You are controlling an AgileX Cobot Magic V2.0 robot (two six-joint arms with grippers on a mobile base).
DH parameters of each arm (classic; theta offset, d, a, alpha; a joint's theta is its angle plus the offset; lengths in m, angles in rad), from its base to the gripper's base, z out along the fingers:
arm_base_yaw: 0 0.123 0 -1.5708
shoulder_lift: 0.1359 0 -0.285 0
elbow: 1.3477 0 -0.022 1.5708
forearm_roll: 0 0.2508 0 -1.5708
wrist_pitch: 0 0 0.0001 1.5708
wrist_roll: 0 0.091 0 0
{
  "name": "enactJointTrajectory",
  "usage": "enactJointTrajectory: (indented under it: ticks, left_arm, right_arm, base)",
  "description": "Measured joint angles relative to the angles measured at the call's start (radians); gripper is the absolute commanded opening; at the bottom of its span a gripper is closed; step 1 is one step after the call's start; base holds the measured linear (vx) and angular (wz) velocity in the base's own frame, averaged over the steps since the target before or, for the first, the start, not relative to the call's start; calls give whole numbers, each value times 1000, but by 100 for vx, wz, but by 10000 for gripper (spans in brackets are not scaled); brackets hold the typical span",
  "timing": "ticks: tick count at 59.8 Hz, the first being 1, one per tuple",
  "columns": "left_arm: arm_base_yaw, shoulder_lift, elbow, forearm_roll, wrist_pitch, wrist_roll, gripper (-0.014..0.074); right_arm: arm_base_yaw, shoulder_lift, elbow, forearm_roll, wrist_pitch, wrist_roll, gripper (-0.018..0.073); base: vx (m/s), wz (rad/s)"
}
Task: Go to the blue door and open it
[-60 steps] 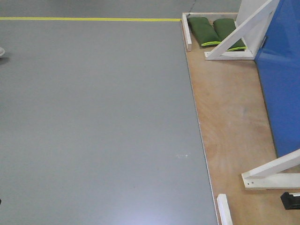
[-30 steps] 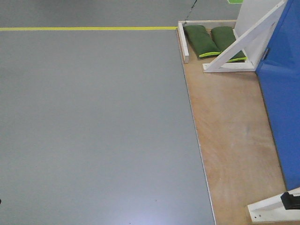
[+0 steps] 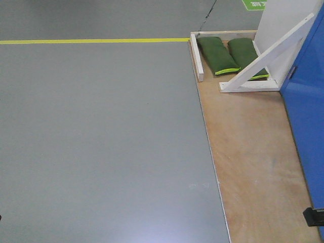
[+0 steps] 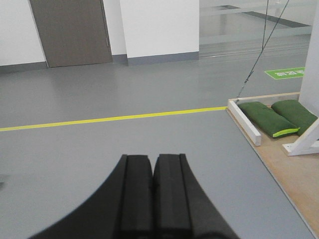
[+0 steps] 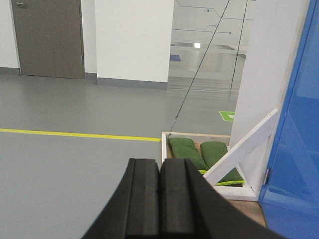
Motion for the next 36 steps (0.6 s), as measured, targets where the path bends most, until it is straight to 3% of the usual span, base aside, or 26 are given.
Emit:
enactJointTrajectory:
  ticks: [36]
  left_arm:
    - [0, 0, 0, 0, 0, 0, 70]
  right_arm:
    - [0, 0, 0, 0, 0, 0, -8]
  base:
    - [20, 0]
